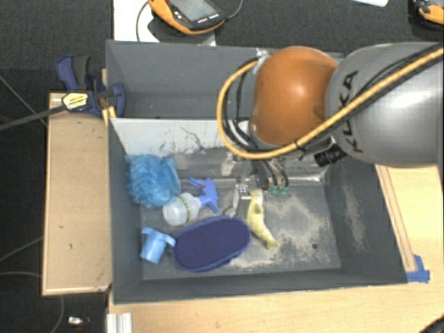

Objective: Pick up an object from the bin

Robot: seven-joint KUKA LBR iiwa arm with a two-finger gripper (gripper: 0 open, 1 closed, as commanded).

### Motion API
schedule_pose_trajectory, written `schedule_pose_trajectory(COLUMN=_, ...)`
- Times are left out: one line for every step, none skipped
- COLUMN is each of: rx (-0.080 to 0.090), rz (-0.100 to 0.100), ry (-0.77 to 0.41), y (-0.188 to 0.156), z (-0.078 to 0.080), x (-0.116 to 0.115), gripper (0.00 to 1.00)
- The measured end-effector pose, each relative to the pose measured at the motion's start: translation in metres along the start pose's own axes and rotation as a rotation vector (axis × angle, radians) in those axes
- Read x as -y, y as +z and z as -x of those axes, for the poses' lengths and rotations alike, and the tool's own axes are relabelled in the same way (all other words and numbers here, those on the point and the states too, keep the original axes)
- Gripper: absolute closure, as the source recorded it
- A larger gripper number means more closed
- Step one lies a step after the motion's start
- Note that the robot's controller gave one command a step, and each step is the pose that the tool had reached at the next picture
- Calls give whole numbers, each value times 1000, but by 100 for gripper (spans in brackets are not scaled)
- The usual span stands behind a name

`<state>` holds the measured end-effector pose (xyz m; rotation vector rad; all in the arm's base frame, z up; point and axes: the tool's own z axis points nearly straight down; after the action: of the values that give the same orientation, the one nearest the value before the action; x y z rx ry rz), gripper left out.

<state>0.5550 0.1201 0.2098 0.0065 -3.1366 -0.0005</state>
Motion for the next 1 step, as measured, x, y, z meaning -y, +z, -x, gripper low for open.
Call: schedule_pose_trajectory(rx=8, rz=1, ry=4, y=-4, z=2, x=1, gripper=0)
